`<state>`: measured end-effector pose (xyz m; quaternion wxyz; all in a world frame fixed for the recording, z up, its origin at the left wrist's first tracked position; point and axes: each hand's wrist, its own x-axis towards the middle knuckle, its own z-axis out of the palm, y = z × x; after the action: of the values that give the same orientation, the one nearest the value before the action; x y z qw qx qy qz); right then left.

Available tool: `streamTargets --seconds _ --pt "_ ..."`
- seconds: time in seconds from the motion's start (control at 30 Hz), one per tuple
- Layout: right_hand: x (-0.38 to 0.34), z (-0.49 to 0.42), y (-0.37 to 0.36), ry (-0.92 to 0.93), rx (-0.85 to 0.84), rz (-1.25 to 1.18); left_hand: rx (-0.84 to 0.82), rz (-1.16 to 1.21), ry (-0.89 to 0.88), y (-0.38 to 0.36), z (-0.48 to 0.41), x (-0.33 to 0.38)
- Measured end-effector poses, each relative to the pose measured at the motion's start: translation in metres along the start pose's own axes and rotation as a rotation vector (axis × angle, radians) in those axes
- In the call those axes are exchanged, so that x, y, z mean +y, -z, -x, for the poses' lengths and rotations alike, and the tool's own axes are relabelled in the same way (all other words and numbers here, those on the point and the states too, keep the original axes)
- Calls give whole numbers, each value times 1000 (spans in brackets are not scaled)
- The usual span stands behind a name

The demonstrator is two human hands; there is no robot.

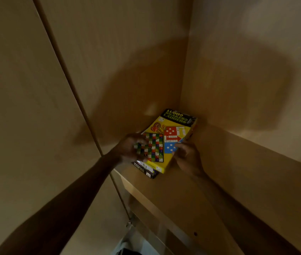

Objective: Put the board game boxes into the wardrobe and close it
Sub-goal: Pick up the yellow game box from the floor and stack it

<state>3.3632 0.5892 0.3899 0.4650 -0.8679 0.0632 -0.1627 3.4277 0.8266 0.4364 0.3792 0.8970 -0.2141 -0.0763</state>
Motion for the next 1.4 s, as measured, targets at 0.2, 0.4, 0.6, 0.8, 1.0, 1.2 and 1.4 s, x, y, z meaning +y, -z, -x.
streamTargets --seconds 0.2,0.4,0.6,0.8,1.0,1.2,1.4 --pt "-5 -1 -19 141 -172 1 138 -219 -28 -5 12 -11" --pt "-1 5 -26 186 -199 37 204 -291 29 -19 23 -22" --pt "-5 12 -25 182 -213 48 257 -300 -2 -26 38 -19" --pt "-11 39 -23 186 -126 -30 417 -67 76 -44 82 -11" --pt "-22 115 -31 142 -196 -231 553 258 347 -72 174 -21" --pt "-31 201 -64 28 -532 -207 701 393 551 -106 297 -28" --pt "-72 291 -99 115 -797 -169 921 464 701 -119 425 -24"
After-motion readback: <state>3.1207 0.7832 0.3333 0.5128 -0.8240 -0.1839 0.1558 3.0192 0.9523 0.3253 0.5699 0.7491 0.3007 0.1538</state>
